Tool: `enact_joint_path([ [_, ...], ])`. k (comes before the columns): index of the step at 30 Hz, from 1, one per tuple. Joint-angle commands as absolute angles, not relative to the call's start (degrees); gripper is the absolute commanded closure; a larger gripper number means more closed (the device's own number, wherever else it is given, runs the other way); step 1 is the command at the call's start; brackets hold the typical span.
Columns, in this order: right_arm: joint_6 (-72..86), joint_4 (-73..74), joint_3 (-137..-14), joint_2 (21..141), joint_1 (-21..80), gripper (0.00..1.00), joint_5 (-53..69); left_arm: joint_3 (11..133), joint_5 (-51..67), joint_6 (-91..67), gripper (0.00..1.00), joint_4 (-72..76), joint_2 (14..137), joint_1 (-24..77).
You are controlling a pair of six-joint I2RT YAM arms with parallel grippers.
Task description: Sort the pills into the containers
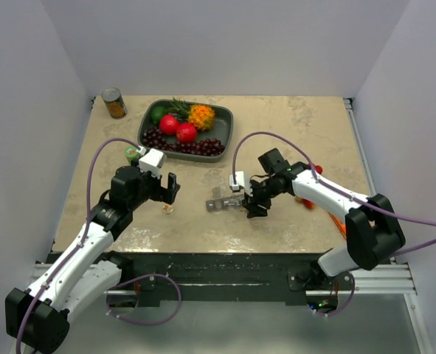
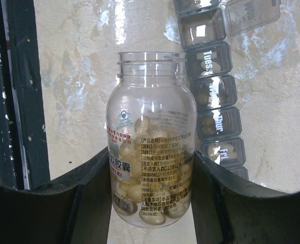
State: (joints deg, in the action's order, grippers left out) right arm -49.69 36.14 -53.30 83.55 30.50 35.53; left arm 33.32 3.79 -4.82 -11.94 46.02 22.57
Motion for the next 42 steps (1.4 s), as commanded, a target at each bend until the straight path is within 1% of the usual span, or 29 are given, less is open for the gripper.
enact_joint_path([
  [1,-47.9,35.1,-57.6,85.9,32.1,1.0,32.8,36.0,2.7,-3.6,0.0,-10.9,46.0,22.3],
  [5,-47.1,35.5,-60.0,89.3,33.4,1.0,31.0,36.0,2.5,-3.6,0.01,-11.1,45.9,22.3],
  [19,-43.6,38.2,-66.1,95.9,36.3,1.0,24.4,36.0,2.2,-3.6,0.01,-11.1,45.4,22.3],
  [42,-40.6,43.8,-71.8,100.3,40.0,1.0,15.9,36.1,2.3,-3.5,0.0,-11.2,44.9,22.3],
])
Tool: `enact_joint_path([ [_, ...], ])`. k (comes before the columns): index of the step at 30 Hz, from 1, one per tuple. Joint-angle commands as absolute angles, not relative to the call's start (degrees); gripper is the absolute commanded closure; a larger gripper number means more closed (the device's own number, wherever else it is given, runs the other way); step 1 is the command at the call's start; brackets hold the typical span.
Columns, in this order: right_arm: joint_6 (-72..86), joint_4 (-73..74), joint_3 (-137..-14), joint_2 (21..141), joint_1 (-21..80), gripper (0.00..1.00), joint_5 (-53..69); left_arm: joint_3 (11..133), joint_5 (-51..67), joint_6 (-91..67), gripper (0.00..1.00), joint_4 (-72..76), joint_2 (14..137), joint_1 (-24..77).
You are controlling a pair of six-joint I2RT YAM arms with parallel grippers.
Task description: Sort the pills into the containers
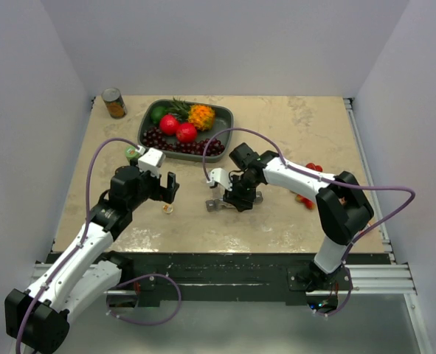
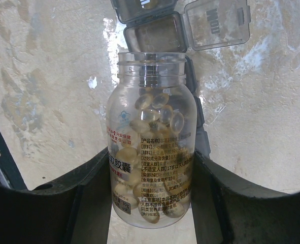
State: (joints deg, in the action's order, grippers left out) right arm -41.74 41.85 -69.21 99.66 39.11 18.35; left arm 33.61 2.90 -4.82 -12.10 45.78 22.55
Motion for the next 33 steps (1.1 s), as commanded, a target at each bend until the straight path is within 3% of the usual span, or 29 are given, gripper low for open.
enact_joint_path([
  [1,-40.6,43.9,-71.9,100.4,40.2,1.0,15.7,36.1,2.3,-3.5,0.01,-11.2,44.9,22.3],
  [33,-37.3,49.5,-77.3,104.3,43.5,1.0,8.9,36.1,2.0,-3.4,0.0,-11.2,44.3,22.2],
])
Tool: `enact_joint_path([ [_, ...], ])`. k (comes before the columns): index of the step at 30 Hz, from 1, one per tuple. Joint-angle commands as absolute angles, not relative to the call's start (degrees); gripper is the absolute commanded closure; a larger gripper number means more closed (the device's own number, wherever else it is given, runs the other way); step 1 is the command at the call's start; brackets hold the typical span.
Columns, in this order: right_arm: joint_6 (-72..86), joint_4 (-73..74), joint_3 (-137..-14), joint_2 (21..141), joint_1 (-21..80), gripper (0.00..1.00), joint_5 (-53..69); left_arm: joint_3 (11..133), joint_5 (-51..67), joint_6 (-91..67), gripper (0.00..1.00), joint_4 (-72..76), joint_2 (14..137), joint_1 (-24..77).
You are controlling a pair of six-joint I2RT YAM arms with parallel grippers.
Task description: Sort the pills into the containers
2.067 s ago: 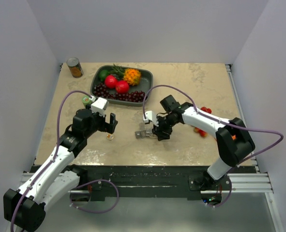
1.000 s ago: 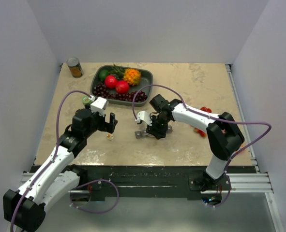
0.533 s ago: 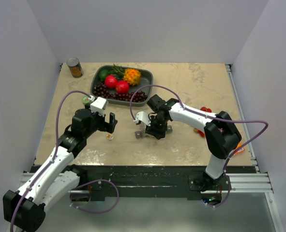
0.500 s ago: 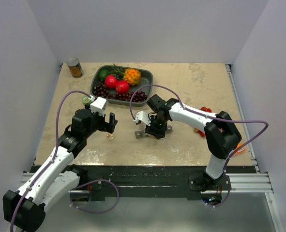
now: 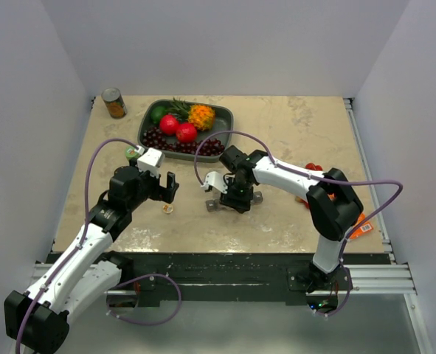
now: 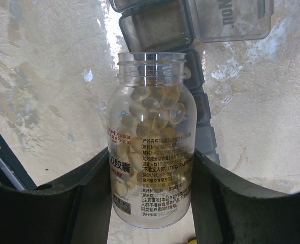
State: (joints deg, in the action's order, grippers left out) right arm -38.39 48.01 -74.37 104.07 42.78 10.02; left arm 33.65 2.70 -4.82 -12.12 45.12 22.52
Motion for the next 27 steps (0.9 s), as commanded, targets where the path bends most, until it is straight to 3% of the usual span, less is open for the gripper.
enact_joint_path([
  [1,-37.3,49.6,-77.4,104.4,43.5,1.0,8.7,36.1,2.0,-3.4,0.01,-11.2,44.3,22.2],
  [27,-35.3,53.6,-81.5,107.5,45.4,1.0,6.0,36.1,2.1,-3.3,0.0,-11.2,43.9,22.2],
])
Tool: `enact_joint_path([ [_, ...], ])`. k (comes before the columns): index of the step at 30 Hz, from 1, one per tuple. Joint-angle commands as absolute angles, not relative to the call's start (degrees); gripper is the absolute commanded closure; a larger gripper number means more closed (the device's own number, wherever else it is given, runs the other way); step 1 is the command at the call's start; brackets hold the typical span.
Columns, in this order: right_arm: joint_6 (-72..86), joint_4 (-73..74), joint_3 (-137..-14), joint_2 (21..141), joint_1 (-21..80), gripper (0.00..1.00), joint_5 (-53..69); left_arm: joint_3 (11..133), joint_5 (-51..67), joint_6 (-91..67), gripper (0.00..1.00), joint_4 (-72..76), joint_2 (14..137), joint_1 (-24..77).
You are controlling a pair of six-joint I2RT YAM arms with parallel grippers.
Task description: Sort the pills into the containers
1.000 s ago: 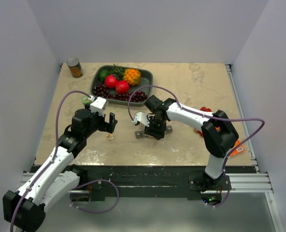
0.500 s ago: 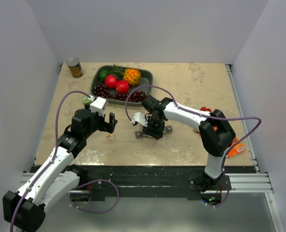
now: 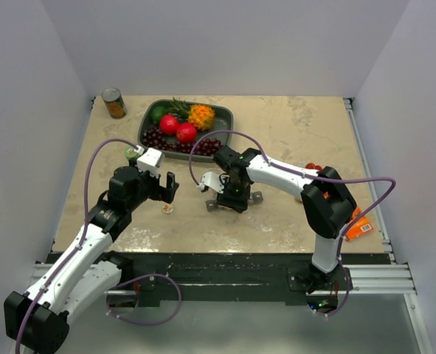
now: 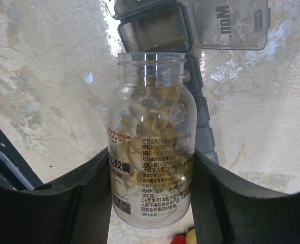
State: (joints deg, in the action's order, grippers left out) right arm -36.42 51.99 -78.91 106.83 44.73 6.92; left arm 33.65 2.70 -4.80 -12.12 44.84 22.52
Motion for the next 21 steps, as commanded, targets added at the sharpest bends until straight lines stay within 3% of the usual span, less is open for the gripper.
enact_joint_path([
  [1,-35.2,53.7,-81.6,107.5,45.4,1.0,5.8,36.1,2.1,-3.4,0.0,-11.2,44.0,22.2],
  [21,-35.4,57.1,-84.7,109.3,46.1,1.0,4.1,36.1,2.5,-3.3,0.0,-11.1,43.9,22.2],
])
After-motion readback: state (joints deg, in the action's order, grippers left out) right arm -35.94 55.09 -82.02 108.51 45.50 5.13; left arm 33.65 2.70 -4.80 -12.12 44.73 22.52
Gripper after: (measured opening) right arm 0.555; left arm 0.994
